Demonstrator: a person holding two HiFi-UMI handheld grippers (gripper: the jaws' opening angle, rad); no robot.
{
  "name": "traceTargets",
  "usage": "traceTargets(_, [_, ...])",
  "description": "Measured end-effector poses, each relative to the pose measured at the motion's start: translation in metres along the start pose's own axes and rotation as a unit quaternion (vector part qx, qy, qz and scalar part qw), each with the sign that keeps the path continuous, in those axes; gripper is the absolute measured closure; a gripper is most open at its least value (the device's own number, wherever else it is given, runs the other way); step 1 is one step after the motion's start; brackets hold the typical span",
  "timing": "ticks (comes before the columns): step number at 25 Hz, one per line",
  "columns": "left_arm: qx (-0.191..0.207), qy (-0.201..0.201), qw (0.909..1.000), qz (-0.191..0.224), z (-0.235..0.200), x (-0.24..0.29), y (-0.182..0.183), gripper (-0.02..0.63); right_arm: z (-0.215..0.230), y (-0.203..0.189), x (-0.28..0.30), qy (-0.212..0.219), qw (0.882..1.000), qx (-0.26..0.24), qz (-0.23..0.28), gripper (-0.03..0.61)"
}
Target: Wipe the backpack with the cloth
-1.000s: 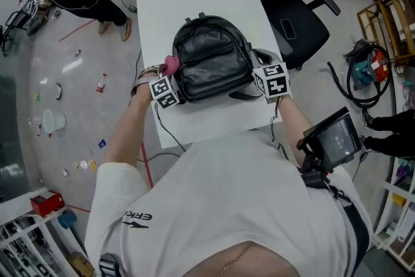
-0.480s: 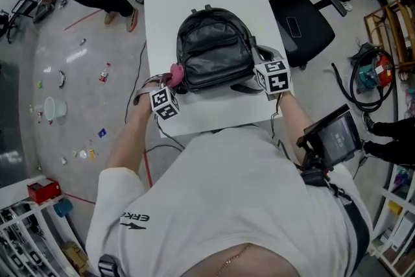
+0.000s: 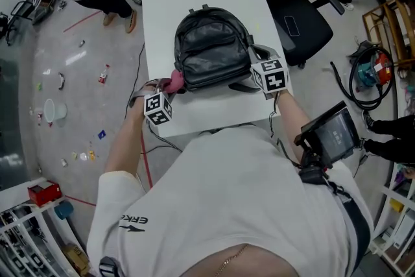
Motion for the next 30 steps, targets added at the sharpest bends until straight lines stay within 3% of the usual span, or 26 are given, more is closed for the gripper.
traceTargets(9, [-0.029,0.055,0.9981,-0.006,-0.075,0.015,-0.018,0.522,0.006,0.004,0.003,-0.018,1.000,0.003,0.002,0.574])
traceTargets(18, [-0.072,0.142,0.9870,-0.018,-0.188,0.053,-0.010,0.522,0.020,0.005,-0.003,-0.056,0.998,0.022,-0.008,0.574])
traceTargets(21, [-0.067,0.157,0.9849,-0.029,-0.214,0.070,-0.005,0.522,0.024,0.003,-0.006,-0.068,0.997,0.033,-0.014,0.574])
traceTargets(24, [-0.052,0.155,0.9855,-0.044,-0.227,0.092,-0.003,0.522,0.026,0.000,-0.008,-0.079,0.996,0.040,-0.020,0.574])
traceTargets(30, [0.014,0.094,0.9931,-0.069,-0.218,0.121,0.002,0.522,0.034,-0.007,-0.015,-0.096,0.994,0.053,-0.030,0.574])
Point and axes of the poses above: the fingertips, and each gripper's own axes: x forward along the fingers, z to its right, y out of its top, the point moved 8 cm from there along -x, backward along the fingers
